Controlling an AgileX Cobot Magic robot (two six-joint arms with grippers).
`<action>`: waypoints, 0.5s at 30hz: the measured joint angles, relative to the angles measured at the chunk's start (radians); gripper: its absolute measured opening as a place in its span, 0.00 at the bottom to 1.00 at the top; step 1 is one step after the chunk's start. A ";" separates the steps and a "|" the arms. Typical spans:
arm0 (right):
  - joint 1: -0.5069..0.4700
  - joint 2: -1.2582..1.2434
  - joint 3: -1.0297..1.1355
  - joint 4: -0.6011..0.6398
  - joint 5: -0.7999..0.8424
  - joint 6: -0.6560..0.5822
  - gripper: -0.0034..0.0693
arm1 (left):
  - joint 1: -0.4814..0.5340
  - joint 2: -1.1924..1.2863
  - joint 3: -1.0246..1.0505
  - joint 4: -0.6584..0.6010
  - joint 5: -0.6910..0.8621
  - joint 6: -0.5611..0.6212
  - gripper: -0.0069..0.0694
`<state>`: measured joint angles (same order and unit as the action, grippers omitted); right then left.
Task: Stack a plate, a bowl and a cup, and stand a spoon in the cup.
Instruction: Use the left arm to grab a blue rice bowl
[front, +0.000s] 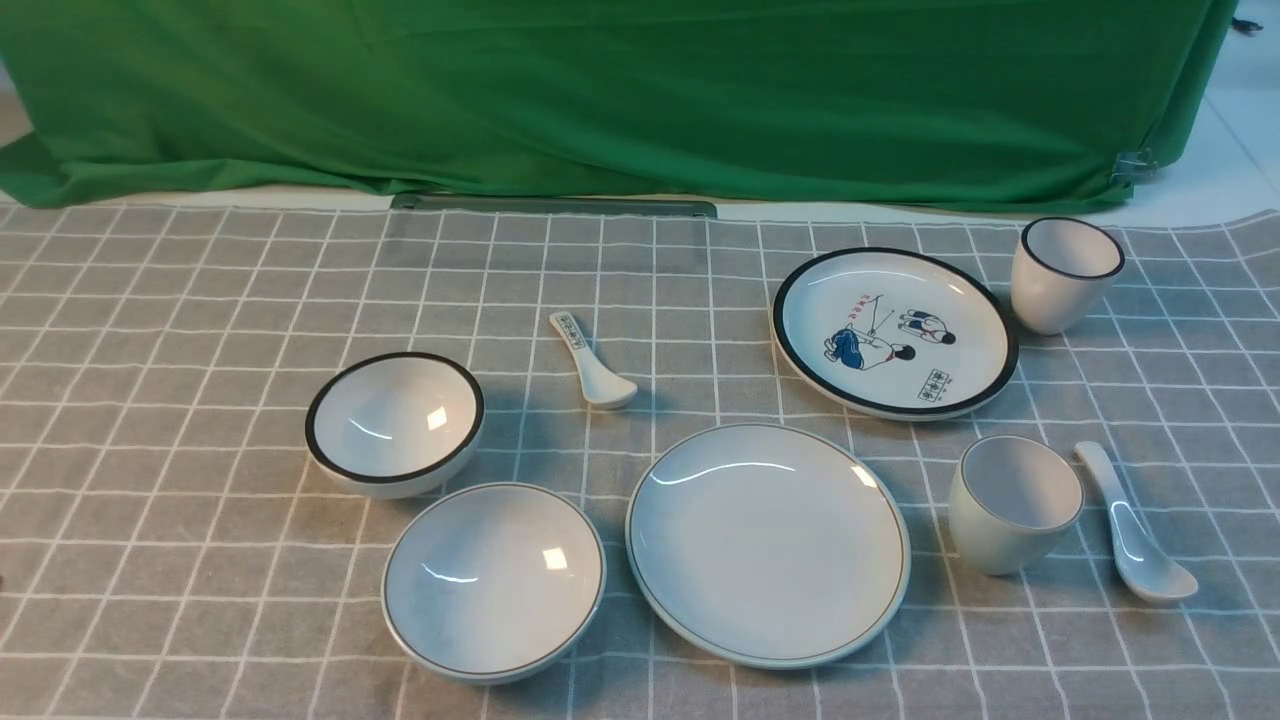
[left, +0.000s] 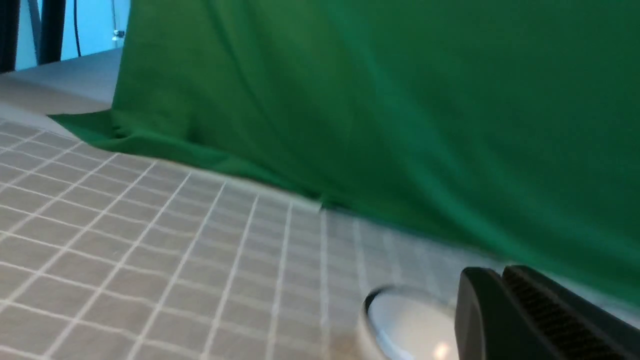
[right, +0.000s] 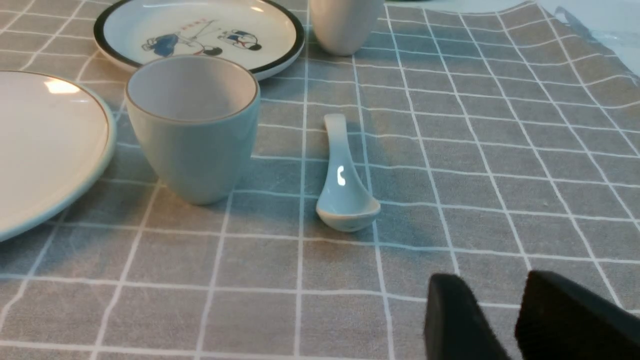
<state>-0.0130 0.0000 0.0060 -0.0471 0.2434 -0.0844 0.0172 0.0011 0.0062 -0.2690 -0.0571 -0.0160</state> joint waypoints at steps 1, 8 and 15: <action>0.000 0.000 0.000 0.000 0.000 0.000 0.38 | 0.000 0.000 0.000 -0.015 -0.028 -0.013 0.11; 0.000 0.000 0.000 0.100 -0.129 0.141 0.38 | 0.000 0.000 0.000 -0.045 -0.184 -0.092 0.11; 0.000 0.000 0.000 0.226 -0.490 0.489 0.38 | 0.000 0.033 -0.116 -0.041 -0.431 -0.283 0.11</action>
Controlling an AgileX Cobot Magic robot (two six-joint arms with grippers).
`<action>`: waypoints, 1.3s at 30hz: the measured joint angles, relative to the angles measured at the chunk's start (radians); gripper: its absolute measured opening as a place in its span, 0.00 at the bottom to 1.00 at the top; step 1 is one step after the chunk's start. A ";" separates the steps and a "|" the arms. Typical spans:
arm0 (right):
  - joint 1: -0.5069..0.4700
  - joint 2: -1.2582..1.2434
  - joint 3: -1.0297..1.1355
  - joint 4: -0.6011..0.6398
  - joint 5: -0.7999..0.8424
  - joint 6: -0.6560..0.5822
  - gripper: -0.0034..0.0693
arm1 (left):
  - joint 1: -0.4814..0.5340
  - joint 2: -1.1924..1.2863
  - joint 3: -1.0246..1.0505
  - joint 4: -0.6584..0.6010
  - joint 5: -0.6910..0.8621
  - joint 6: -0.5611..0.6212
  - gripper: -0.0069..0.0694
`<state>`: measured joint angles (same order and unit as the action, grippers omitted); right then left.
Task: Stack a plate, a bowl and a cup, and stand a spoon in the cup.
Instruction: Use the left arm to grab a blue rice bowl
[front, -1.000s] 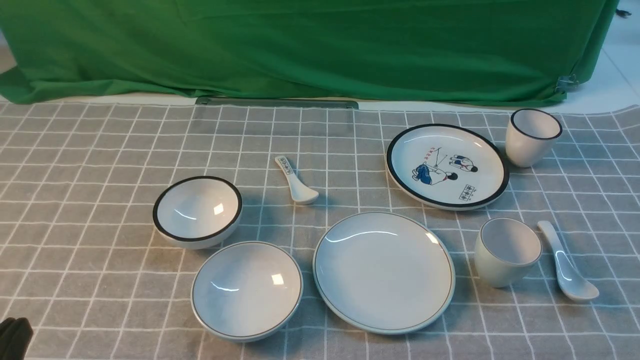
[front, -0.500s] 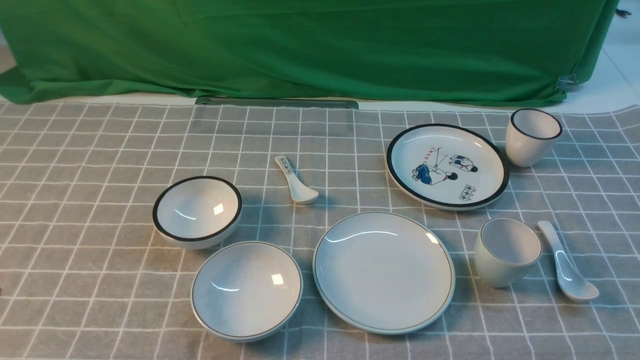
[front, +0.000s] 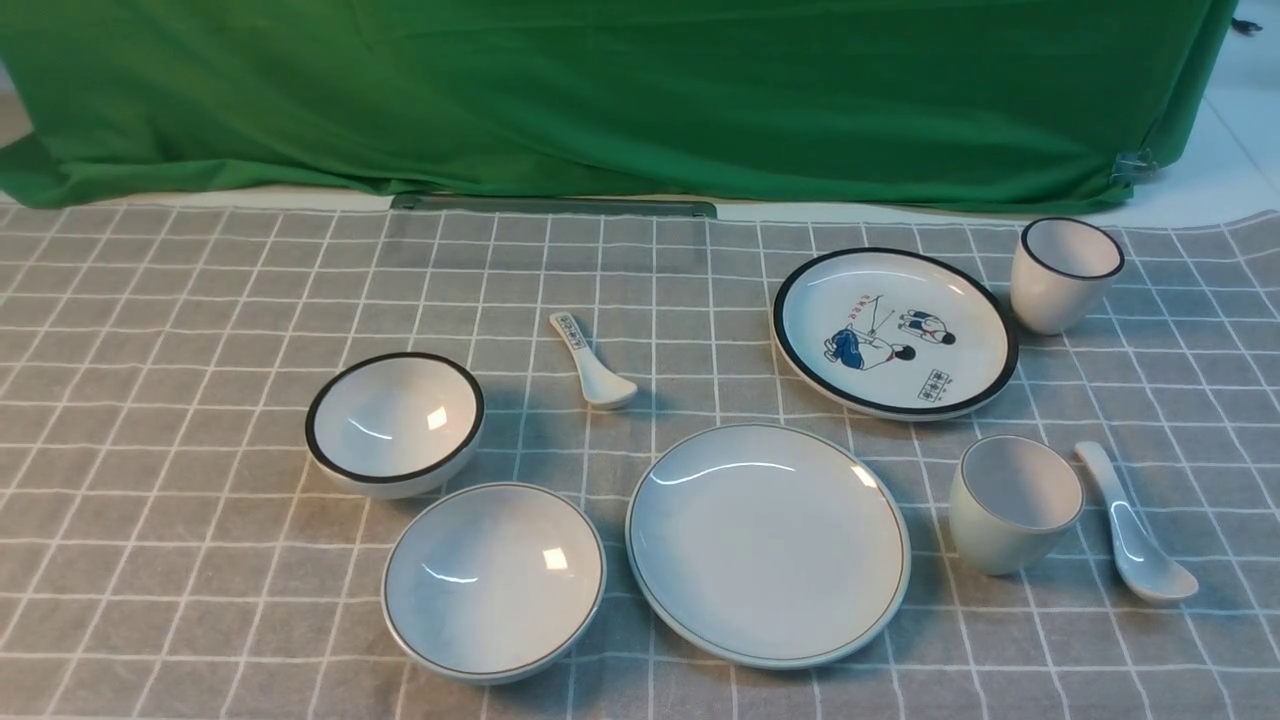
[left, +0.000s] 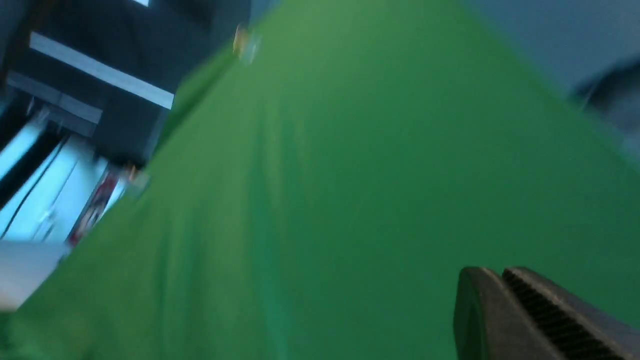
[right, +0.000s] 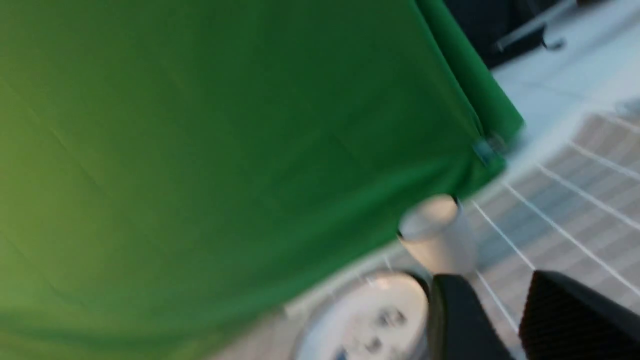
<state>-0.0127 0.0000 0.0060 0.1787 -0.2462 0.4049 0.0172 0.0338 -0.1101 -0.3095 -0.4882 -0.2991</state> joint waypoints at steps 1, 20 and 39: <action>0.000 0.000 0.000 0.001 -0.009 0.001 0.38 | 0.000 0.009 -0.012 0.000 0.028 0.000 0.11; 0.185 0.329 -0.533 0.004 0.836 -0.272 0.09 | -0.125 1.112 -0.635 -0.049 1.284 0.506 0.09; 0.370 0.794 -0.743 -0.006 1.026 -0.486 0.08 | -0.307 1.545 -0.814 0.229 1.163 0.273 0.54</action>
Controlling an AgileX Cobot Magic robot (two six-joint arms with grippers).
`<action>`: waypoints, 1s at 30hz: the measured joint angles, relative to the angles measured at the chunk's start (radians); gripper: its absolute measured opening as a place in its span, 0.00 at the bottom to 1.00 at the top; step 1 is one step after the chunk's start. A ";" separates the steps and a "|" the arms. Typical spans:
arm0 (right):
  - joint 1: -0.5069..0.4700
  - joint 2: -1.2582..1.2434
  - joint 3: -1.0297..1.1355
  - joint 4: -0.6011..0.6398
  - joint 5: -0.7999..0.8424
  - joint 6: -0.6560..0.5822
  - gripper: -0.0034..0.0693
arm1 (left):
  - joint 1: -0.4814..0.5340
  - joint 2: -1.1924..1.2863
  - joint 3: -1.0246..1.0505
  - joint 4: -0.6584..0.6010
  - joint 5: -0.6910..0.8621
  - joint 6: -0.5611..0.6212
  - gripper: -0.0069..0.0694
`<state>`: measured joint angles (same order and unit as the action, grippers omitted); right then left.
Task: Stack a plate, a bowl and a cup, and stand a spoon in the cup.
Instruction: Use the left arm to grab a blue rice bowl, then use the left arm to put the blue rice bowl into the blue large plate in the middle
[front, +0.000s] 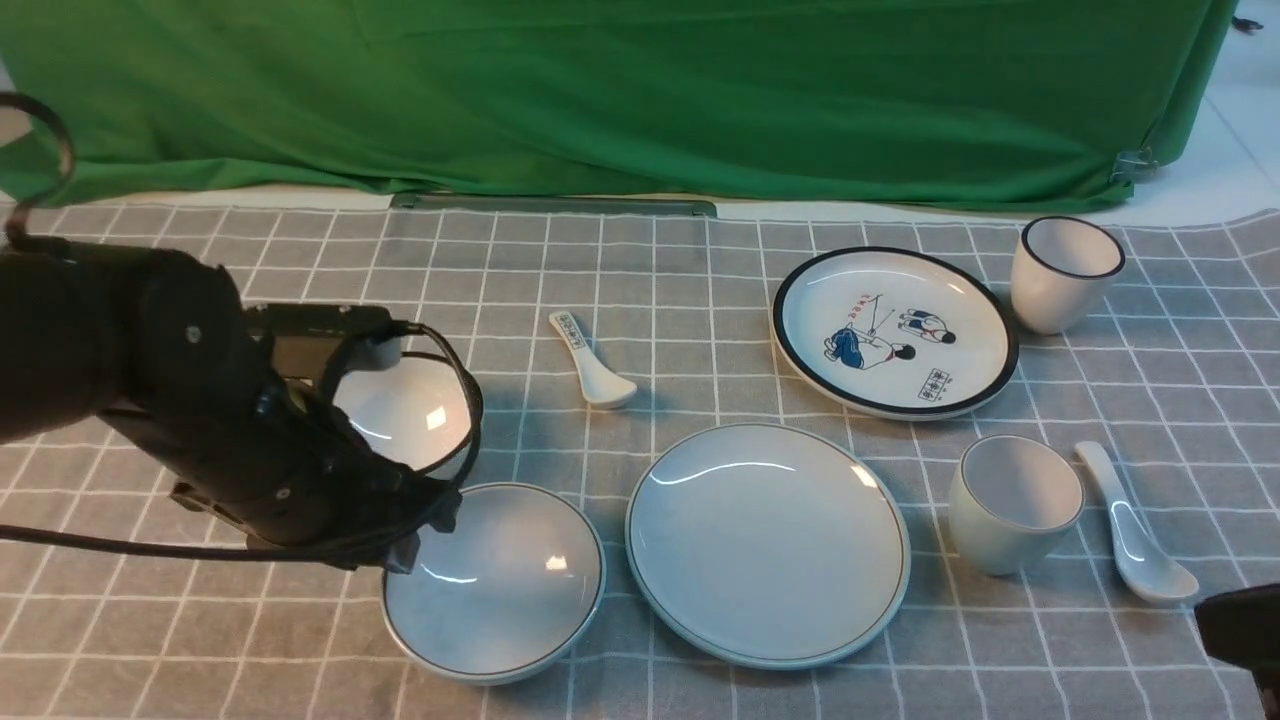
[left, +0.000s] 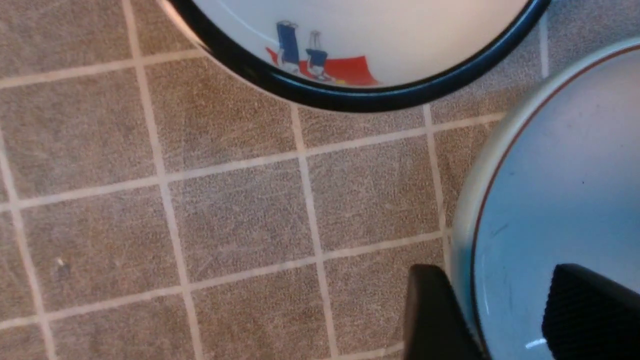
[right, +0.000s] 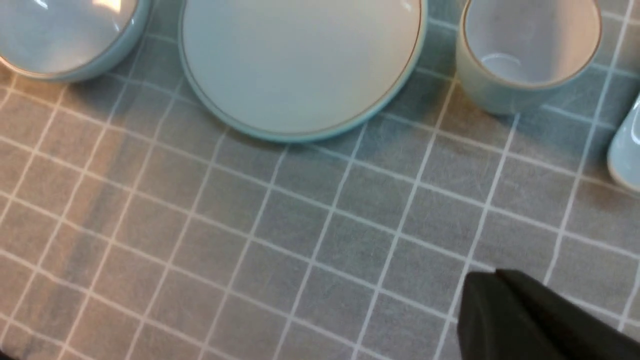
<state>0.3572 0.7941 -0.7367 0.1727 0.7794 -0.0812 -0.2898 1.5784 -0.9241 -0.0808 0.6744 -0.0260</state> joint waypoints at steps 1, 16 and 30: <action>0.001 0.000 -0.001 0.000 -0.007 0.000 0.08 | 0.000 0.015 0.000 -0.007 -0.006 0.002 0.59; 0.002 0.000 -0.003 -0.002 -0.038 -0.013 0.08 | 0.000 0.067 -0.004 -0.117 0.024 0.056 0.14; 0.002 0.000 -0.003 -0.026 -0.058 -0.011 0.08 | -0.208 0.108 -0.299 -0.218 0.020 0.041 0.12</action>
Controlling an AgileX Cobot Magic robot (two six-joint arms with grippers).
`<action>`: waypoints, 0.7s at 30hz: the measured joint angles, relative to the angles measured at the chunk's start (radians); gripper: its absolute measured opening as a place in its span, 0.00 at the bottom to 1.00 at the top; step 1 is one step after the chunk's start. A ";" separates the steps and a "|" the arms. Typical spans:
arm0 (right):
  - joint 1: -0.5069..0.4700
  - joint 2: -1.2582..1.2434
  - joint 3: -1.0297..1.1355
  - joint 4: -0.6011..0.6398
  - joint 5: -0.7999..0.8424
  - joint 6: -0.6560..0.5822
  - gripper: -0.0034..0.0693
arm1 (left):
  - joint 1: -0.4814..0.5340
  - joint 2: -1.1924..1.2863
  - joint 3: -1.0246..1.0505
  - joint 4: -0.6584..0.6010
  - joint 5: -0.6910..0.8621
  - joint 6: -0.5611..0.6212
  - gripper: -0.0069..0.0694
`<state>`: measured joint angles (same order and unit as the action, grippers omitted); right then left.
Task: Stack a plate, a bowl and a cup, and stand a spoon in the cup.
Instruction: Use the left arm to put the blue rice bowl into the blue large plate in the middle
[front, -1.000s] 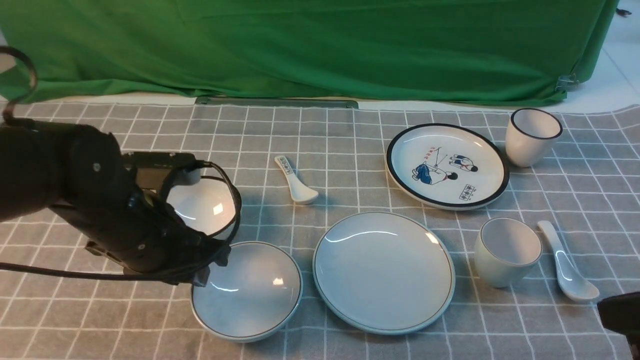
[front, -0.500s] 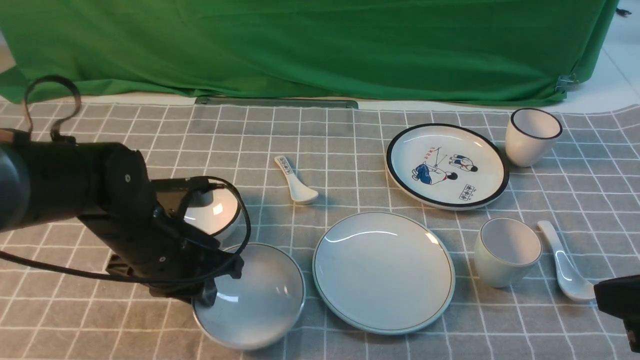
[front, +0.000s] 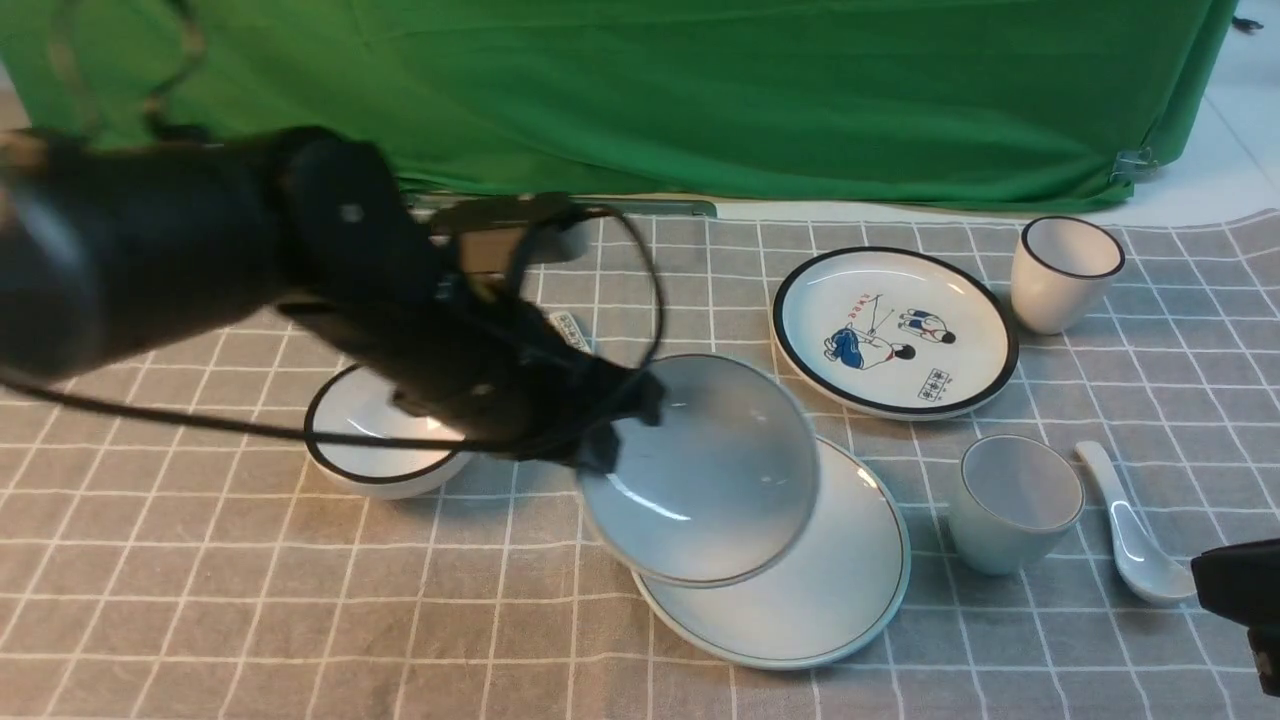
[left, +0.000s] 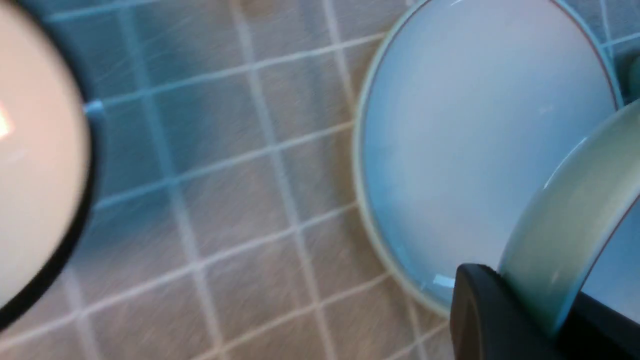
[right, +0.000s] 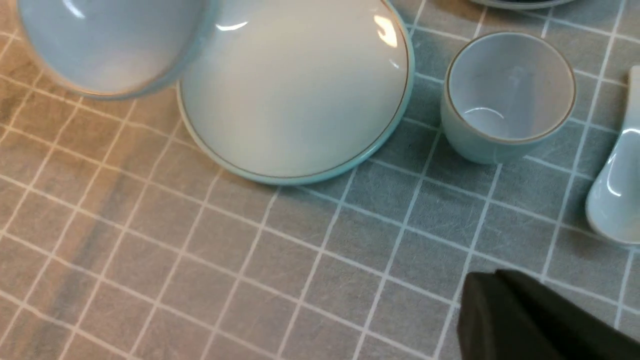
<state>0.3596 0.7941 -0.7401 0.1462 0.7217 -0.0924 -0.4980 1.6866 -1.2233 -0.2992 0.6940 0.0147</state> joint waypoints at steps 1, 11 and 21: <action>0.000 0.000 0.000 -0.016 -0.001 0.008 0.08 | -0.019 0.048 -0.036 0.000 -0.002 -0.002 0.12; 0.000 0.000 0.000 -0.123 0.010 0.085 0.09 | -0.063 0.276 -0.185 -0.010 -0.010 -0.004 0.12; 0.000 0.000 0.000 -0.128 0.011 0.085 0.10 | -0.063 0.307 -0.186 -0.010 0.005 -0.003 0.12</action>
<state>0.3596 0.7941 -0.7401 0.0184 0.7325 -0.0076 -0.5606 1.9935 -1.4096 -0.3094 0.6991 0.0115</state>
